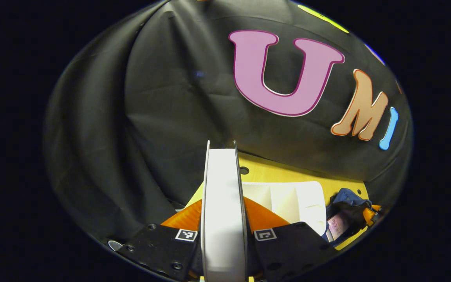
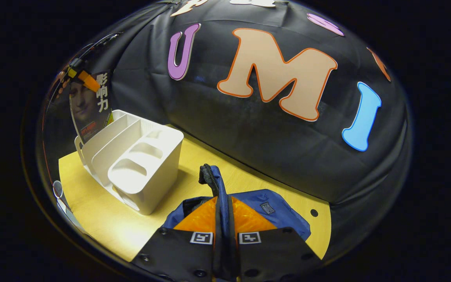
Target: Open the schoolbag, grab two books from the bookshelf and put them into the schoolbag.
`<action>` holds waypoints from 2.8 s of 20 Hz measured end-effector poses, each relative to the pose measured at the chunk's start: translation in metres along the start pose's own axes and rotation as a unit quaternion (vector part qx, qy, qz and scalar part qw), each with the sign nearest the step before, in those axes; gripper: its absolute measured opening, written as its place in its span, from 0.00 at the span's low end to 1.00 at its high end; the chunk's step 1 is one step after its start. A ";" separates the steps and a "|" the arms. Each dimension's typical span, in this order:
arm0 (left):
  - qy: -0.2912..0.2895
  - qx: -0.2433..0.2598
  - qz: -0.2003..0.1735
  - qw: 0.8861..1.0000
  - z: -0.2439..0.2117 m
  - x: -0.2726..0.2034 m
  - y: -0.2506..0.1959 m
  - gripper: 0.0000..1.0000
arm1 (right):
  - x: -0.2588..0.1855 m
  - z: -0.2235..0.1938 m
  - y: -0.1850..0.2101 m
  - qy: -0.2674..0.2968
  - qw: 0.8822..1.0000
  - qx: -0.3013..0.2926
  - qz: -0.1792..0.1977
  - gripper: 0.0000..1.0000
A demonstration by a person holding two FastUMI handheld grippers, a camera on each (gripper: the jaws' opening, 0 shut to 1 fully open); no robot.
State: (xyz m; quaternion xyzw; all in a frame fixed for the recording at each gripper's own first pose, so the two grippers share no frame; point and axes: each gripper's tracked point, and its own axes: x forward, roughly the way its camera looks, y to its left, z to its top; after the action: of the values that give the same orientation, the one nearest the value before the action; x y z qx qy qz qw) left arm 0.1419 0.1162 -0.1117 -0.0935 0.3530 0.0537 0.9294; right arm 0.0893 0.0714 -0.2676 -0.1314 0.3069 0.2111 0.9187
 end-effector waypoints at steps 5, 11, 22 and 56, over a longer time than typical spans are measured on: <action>-0.056 -0.011 -0.011 0.998 0.028 -0.031 -0.010 0.37 | 0.000 -0.001 0.003 -0.002 1.000 -0.003 0.006 0.10; -0.094 -0.065 -0.081 0.990 0.028 -0.065 -0.056 0.37 | -0.001 -0.002 0.005 -0.002 1.000 -0.005 0.013 0.10; -0.072 -0.161 -0.217 0.960 0.007 -0.077 -0.155 0.38 | -0.007 0.000 0.000 -0.011 1.000 0.007 0.008 0.10; 0.012 -0.289 -0.259 0.921 -0.180 0.001 -0.374 0.38 | -0.010 0.006 -0.031 -0.029 0.997 0.065 0.035 0.10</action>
State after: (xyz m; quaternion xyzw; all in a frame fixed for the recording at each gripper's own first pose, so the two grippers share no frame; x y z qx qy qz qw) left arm 0.0886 -0.2866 -0.1937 -0.4472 0.2967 -0.0907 0.8389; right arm 0.0995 0.0433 -0.2528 -0.0543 0.2980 0.2266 0.9257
